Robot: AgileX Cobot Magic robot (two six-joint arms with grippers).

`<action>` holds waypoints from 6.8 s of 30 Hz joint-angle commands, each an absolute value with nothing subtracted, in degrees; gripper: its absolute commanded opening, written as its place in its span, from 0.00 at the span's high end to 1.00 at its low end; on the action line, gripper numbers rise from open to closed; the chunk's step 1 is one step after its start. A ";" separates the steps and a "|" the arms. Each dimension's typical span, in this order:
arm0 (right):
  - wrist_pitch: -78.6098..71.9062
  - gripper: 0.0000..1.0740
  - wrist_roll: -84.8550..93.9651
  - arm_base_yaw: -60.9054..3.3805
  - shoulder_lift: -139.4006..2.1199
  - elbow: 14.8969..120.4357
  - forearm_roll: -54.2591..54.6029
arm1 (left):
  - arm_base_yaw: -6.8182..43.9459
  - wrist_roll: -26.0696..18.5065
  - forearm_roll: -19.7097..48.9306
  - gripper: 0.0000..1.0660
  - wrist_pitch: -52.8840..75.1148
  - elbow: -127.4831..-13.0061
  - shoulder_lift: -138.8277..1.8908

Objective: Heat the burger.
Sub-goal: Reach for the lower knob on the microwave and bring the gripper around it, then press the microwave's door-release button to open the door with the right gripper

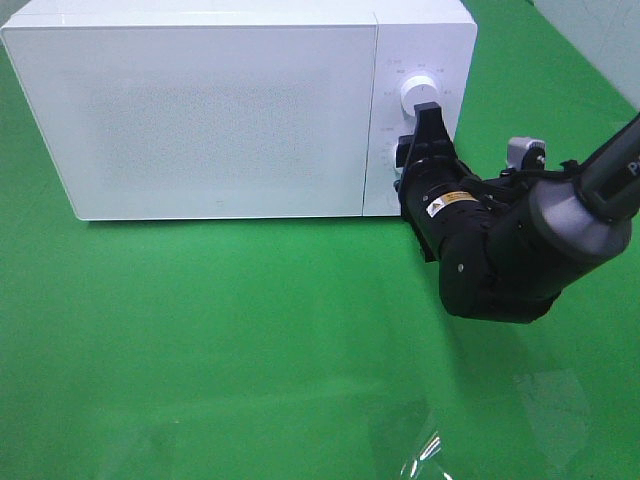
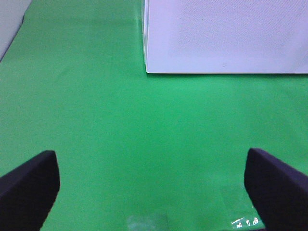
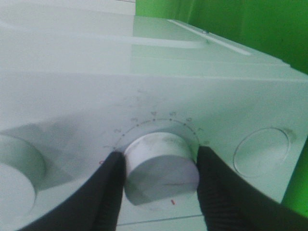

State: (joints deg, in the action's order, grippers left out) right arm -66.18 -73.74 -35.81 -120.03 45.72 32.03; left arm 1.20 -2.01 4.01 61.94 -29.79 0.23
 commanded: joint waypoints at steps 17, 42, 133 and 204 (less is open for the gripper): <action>-75.97 0.98 -80.10 -35.87 -119.46 48.70 19.37 | 1.09 -1.95 4.30 0.09 61.31 -29.62 1.20; -75.29 0.44 -69.67 -35.87 -119.29 48.41 30.37 | 1.09 -1.95 4.30 0.09 61.31 -29.62 1.20; 51.22 0.35 -7.33 -6.99 -2.81 29.62 -1.60 | 1.09 -1.95 4.30 0.09 61.31 -29.62 1.20; -3.09 0.36 -7.51 -6.19 -44.40 22.29 0.00 | 1.09 -2.01 4.30 0.09 61.31 -29.62 0.52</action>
State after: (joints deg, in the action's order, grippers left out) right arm 5.44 -7.73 -6.30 -42.69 24.47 0.00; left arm 1.20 -2.01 4.01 61.88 -29.79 0.23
